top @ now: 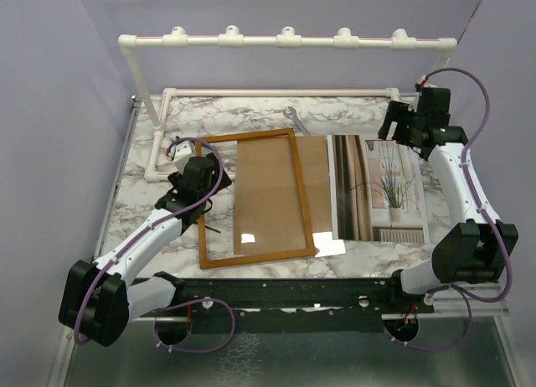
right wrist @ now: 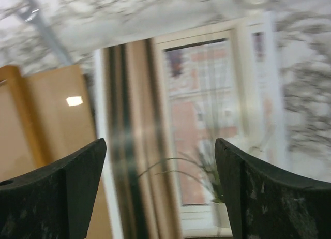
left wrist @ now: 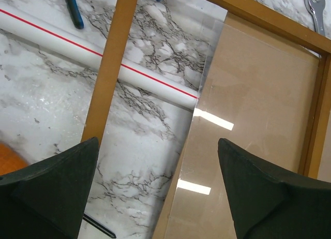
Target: Take the photo out of the frame
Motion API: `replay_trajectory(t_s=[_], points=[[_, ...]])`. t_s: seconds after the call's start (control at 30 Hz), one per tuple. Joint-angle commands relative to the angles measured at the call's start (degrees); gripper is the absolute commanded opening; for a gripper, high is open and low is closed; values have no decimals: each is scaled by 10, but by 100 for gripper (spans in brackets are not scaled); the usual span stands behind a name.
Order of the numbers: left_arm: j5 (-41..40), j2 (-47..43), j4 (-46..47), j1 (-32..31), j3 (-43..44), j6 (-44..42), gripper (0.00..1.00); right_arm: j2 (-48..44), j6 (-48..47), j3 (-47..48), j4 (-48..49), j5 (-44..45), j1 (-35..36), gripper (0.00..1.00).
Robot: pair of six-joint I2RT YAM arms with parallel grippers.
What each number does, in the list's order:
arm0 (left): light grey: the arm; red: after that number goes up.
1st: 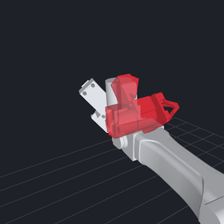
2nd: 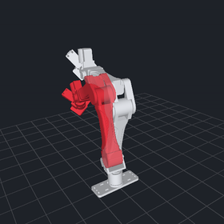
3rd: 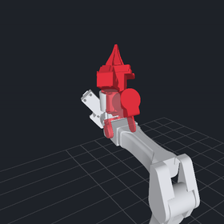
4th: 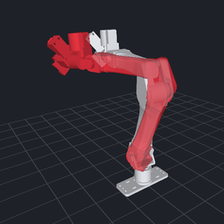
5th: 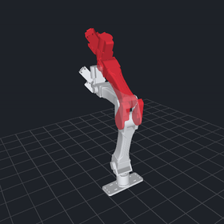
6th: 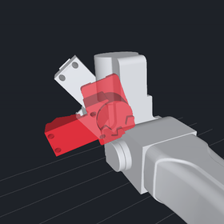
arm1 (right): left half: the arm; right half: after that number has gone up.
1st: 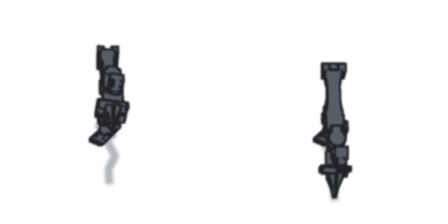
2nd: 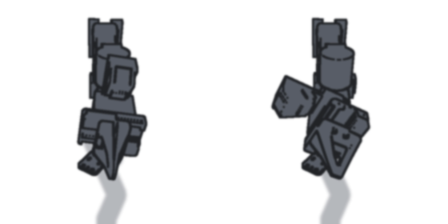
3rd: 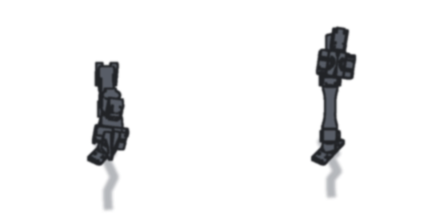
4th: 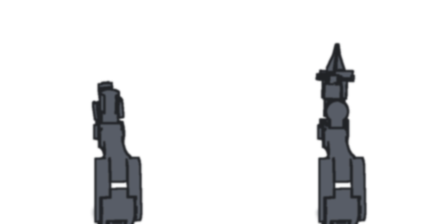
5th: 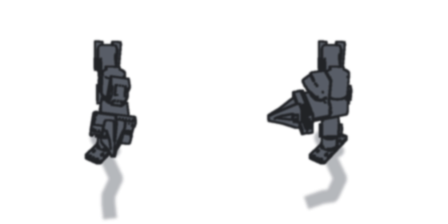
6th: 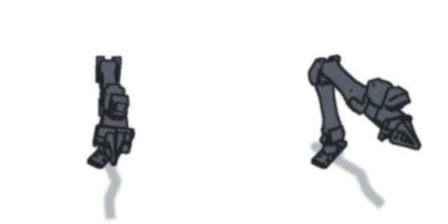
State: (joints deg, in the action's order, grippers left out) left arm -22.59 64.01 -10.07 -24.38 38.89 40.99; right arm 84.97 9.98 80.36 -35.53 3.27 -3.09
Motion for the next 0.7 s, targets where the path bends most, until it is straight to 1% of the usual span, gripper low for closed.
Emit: replay_trajectory(t_s=[0.0, 0.07, 0.13, 0.17, 0.33, 0.37, 0.47, 0.53, 0.67], points=[[-55, -8, -8, 6, 0, -16, 96, 2, 39, -66, 84, -177, 75, 91], [-53, -11, 5, 7, -8, -21, 96, 12, 48, -92, 126, -207, 103, 99], [-37, -5, 17, 7, -16, -21, 96, 24, 69, -115, 175, -250, 108, 100], [-30, 2, 18, 7, -17, -16, 96, 29, 78, -125, 198, -266, 109, 99], [-24, 35, 28, 8, -29, -9, 95, 42, 114, -156, 274, -305, 111, 79], [-28, 41, 28, 9, -30, -11, 95, 43, 118, -163, 285, -307, 112, 77], [-39, 62, 28, 13, -29, -15, 94, 55, 121, -175, 301, -305, 120, 77], [-41, 74, 34, 18, -28, -20, 91, 70, 118, -175, 306, -306, 126, 78], [-41, 101, 52, 31, -21, -38, 80, 95, 124, -169, 315, -306, 133, 76]])
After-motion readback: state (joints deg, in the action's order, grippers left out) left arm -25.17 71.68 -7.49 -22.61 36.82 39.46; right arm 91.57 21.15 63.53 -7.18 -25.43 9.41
